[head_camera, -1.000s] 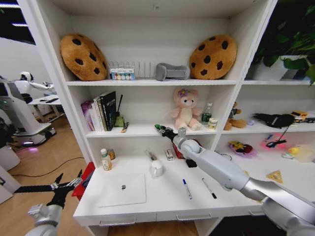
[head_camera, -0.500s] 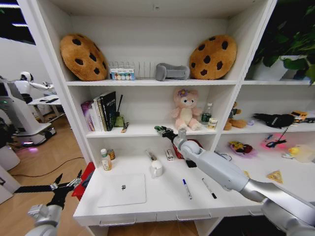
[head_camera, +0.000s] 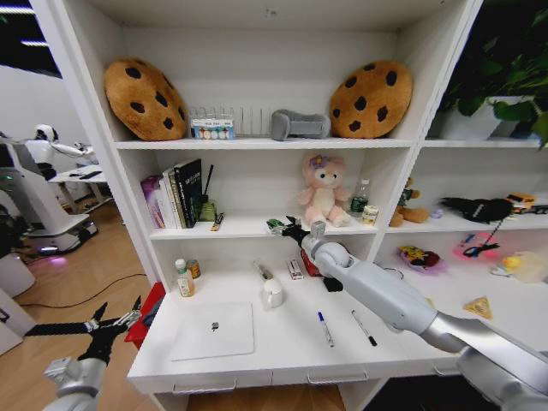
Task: Organize the objects on the table.
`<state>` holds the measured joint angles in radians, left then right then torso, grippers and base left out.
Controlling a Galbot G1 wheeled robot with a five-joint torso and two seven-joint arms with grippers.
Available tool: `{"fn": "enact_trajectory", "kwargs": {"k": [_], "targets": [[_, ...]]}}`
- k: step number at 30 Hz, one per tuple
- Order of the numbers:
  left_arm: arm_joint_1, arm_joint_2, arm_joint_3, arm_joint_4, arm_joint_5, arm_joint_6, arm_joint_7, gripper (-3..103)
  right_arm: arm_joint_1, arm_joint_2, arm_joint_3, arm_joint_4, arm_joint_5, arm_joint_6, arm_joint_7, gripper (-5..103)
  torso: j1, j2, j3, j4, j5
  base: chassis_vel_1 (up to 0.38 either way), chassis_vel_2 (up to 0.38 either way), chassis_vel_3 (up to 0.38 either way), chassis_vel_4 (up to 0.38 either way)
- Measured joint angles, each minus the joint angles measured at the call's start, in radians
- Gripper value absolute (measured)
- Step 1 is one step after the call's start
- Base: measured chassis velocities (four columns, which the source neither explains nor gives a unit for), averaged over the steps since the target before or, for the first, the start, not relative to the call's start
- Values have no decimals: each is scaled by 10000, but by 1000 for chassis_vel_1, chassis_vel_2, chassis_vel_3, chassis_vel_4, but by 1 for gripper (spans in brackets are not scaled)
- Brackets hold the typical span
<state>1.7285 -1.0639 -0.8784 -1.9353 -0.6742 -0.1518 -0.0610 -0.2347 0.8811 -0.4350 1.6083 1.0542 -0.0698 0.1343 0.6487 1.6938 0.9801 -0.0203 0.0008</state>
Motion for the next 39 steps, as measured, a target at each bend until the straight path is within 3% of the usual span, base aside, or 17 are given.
{"fn": "enact_trajectory", "kwargs": {"k": [10,16,20,22,26,29,31,33,39], "targets": [[93,-75,-103,-219,5,7,-28,100,-1244,-860,1215,2049,-12,-82,24,100,0,0,0,0,2,0,0,0,0],[24,-122,-123,-426,46,69,-120,100,-3848,-2039,3651,3354,-476,-82,-220,100,0,1,-1,-4,3,0,0,0,0],[-4,-153,-102,-494,50,105,-155,100,-5111,-2368,4789,3795,-658,-41,-293,100,0,1,0,-3,4,0,0,0,0],[-17,-130,-8,-516,156,119,-157,100,-6573,-2607,5981,4278,-953,74,-479,100,0,1,0,-3,4,0,0,0,0],[-37,-76,34,-563,211,122,-159,100,-7341,-2687,6822,4503,-1005,134,-540,100,-1,1,-1,-3,3,0,0,0,0],[-139,-124,70,-761,212,203,-250,100,-8755,-2826,8311,5037,-1068,313,-614,100,0,1,-1,-1,1,0,0,0,0],[-140,-150,74,-788,212,209,-262,100,-9011,-2822,8487,5128,-1111,361,-618,100,0,0,0,-2,1,0,0,0,0],[-66,-266,65,-920,207,219,-278,100,-10294,-2472,9144,5450,-1534,610,-625,100,-1,1,-1,-2,2,0,0,0,0],[52,-275,-93,-975,97,214,-280,100,-11479,-1756,9638,5507,-2221,851,-624,100,-1,1,0,-1,2,0,0,0,0]]}}
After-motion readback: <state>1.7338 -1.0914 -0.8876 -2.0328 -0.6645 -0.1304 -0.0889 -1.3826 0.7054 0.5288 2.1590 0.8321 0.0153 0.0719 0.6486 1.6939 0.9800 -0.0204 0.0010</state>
